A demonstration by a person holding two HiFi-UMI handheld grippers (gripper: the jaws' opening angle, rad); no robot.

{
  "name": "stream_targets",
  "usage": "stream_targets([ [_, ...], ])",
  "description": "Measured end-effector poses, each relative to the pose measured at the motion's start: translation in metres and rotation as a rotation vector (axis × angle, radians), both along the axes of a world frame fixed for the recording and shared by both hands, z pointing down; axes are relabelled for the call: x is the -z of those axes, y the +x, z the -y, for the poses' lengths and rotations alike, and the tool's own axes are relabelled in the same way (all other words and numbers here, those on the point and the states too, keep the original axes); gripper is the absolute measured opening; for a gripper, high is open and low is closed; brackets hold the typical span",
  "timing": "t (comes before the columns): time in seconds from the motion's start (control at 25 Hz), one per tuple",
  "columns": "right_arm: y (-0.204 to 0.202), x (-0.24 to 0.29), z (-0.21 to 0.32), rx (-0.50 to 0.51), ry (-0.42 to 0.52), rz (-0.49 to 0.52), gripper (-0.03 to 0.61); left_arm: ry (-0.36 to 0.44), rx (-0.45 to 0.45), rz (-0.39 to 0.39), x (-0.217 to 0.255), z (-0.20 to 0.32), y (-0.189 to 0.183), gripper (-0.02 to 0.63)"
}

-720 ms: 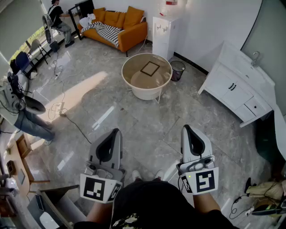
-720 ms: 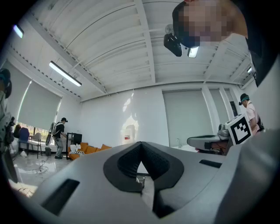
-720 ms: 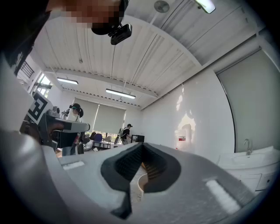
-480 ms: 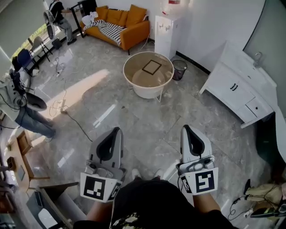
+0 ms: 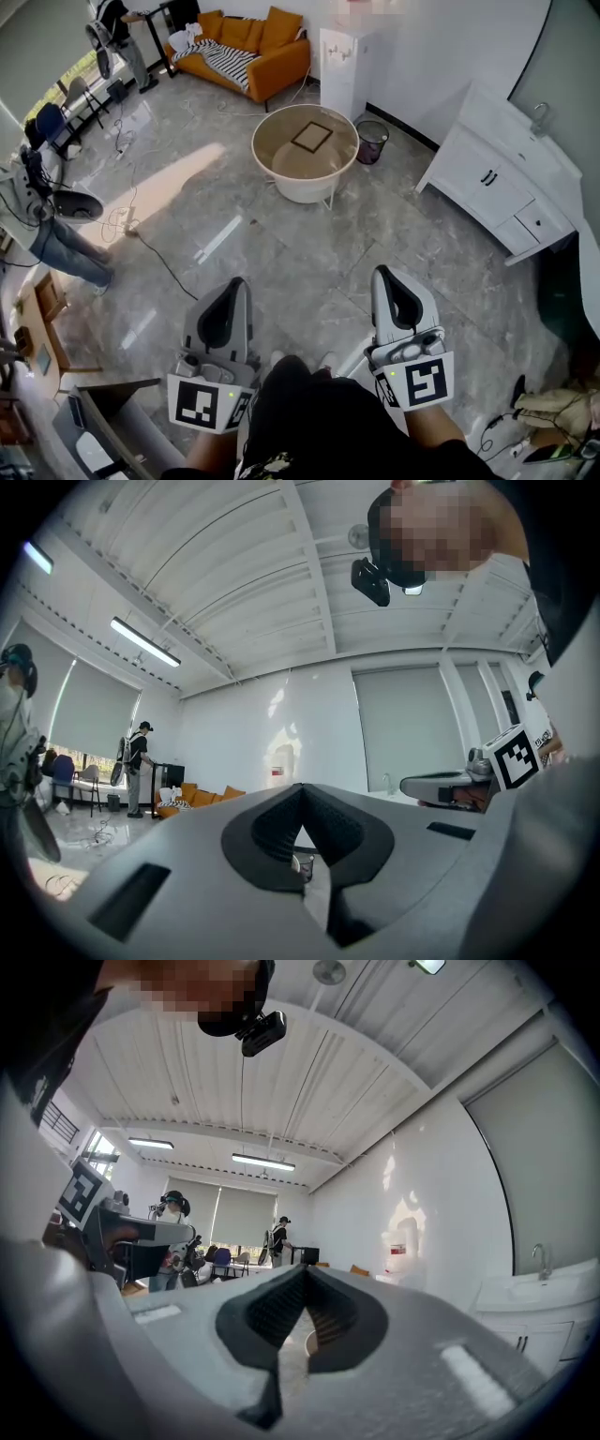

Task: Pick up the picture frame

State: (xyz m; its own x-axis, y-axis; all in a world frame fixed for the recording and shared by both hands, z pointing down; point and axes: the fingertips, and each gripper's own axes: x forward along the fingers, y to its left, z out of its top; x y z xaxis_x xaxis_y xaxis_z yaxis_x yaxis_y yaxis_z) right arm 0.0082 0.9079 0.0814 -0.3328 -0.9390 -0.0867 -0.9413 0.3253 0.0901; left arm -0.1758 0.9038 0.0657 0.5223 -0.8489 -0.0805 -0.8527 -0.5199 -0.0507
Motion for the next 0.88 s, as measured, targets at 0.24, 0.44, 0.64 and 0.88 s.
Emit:
stream_targets([
  [0.24, 0.013, -0.015, -0.011, 0.018, -0.009, -0.01, -0.005, -0.024, 0.024, 0.008, -0.017, -0.01, 0.012, 0.006],
  [0.44, 0.024, -0.024, -0.007, 0.022, -0.029, -0.017, -0.005, -0.02, 0.042, 0.001, -0.022, -0.004, 0.019, 0.006],
  [0.64, 0.016, -0.023, 0.006, 0.031, -0.024, -0.033, -0.005, -0.009, 0.05, -0.008, -0.023, 0.007, 0.011, 0.006],
  [0.88, -0.005, -0.024, 0.031, 0.039, -0.02, -0.029, -0.005, -0.016, 0.06, -0.005, -0.026, 0.033, -0.011, 0.006],
])
